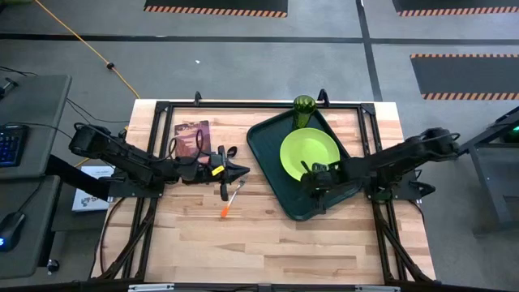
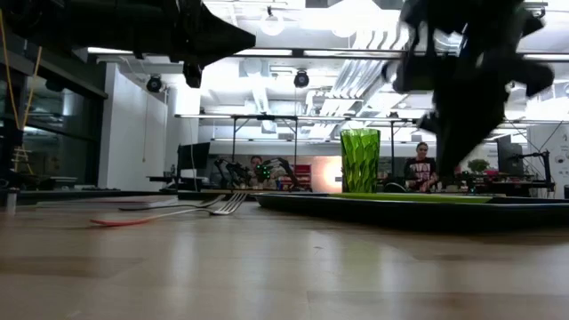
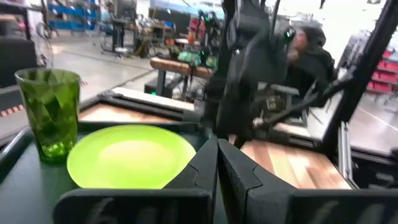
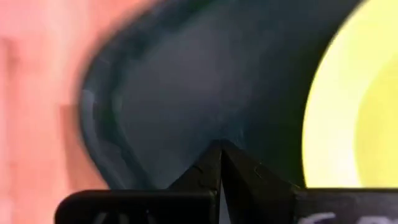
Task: Pick and place plate/cup/fork/spoon on tray
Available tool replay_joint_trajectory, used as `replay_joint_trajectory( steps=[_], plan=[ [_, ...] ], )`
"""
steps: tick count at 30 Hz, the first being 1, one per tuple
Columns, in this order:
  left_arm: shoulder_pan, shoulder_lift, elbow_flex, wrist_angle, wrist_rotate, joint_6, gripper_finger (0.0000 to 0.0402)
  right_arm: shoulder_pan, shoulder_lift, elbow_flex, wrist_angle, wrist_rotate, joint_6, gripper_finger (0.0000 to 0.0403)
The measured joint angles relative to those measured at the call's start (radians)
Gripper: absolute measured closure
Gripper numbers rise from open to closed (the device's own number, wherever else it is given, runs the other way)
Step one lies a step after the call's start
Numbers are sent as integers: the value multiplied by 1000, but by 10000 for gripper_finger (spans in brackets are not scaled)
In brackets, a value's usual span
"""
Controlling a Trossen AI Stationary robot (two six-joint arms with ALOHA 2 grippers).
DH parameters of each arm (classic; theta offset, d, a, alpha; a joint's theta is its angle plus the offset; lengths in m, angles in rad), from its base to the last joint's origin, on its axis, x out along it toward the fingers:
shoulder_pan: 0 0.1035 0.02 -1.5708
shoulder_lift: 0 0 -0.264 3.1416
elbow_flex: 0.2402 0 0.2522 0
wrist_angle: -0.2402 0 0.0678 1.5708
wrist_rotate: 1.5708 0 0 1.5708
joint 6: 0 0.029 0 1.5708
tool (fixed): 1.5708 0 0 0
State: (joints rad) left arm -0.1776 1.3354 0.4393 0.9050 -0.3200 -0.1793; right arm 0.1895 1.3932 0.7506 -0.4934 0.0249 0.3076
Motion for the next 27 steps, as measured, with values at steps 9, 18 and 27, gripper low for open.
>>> replay_joint_trajectory(
  steps=[9, 18, 27],
  plan=[
    [0, 0, 3, -20, 9, 22, 397, 169, -378, -171, 274, 262, 20, 403],
    [78, -50, 193, -594, 8, 15, 315, 217, -613, -488, 803, 351, -36, 403],
    [258, -45, 360, -1207, -19, -188, 199, 172, -606, -495, 878, 376, -176, 402]
  ],
)
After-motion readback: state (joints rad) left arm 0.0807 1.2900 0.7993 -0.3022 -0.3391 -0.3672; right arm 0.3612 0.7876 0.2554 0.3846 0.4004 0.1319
